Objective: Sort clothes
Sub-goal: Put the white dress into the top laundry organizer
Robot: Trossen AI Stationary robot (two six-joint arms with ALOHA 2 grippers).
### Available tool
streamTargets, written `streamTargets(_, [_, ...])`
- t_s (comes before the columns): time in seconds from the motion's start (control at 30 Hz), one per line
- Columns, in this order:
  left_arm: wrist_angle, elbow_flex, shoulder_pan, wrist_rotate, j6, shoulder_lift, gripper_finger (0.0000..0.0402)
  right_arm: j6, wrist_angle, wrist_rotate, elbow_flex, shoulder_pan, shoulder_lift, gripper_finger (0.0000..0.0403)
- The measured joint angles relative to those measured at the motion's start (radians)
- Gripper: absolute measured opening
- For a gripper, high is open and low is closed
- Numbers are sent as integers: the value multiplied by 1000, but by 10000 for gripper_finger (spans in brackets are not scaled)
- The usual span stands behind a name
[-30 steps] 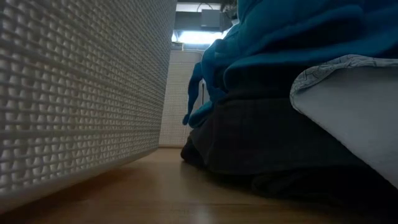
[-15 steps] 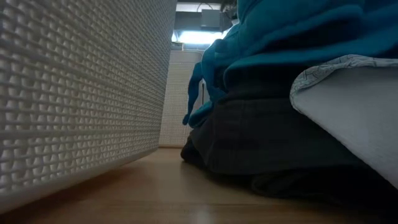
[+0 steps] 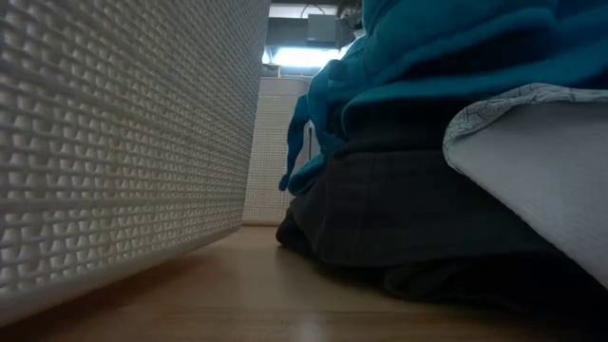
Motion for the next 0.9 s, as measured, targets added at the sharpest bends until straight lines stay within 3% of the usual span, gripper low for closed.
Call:
streamTargets(0.17, [0,0,0,-5,58,0,5,77,-2,-14,0,0,0,12])
streamTargets(0.4, [52,0,0,-1,94,0,5,18,17,36,38,0,1,12])
streamTargets(0.6, [211,0,0,5,106,0,5,-53,-78,52,203,0,33,12])
streamTargets(0.9, [236,28,0,16,187,0,5,-54,-391,142,551,0,295,12])
